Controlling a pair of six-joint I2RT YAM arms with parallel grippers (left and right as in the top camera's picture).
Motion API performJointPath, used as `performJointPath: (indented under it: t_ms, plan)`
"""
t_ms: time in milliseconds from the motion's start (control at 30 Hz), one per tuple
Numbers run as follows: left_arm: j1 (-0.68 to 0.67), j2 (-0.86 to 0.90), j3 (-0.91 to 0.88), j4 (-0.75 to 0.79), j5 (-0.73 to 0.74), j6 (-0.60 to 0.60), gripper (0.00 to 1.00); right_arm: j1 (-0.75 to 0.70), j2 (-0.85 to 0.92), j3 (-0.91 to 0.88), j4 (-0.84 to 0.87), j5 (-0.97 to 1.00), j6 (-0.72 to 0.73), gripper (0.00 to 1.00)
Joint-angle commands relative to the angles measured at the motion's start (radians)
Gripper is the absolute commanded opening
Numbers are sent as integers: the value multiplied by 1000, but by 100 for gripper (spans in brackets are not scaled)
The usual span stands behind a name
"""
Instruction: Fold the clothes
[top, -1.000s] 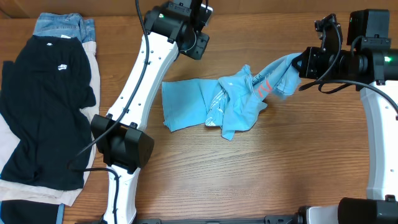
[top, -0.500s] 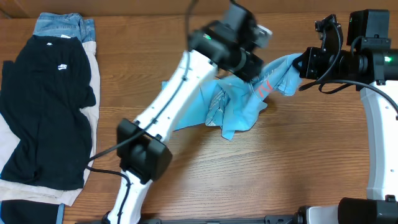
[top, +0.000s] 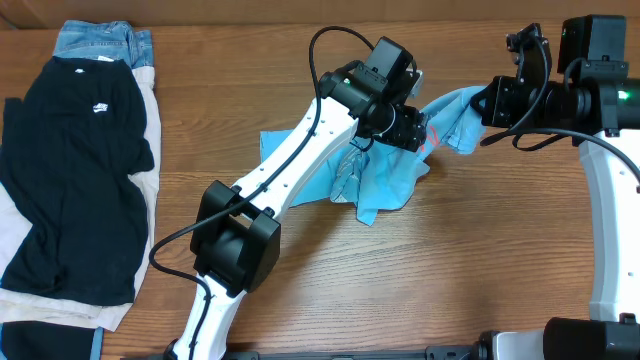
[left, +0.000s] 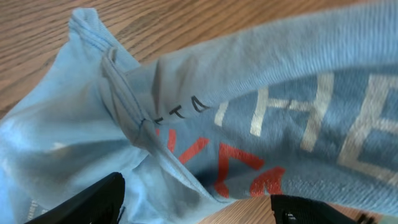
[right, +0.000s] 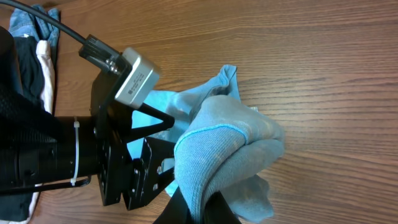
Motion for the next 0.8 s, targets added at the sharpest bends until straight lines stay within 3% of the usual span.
performJointPath:
  t_ms: [0, 300, 500, 633, 767]
  plan:
    - [5, -15, -7, 12, -45, -94, 79, -2, -2, 7, 5, 6, -5, 4]
    - [5, 84, -8, 61, -27, -161, 78, -2, -2, 7, 10, 7, -26, 4]
    - [5, 121, -8, 97, -9, -162, 71, -2, -2, 7, 19, 6, -26, 4]
    - [6, 124, -8, 122, -10, -162, 53, -2, -2, 7, 24, 6, -26, 4]
    - [6, 124, -8, 150, -13, -177, 22, -2, -2, 7, 23, 6, -26, 4]
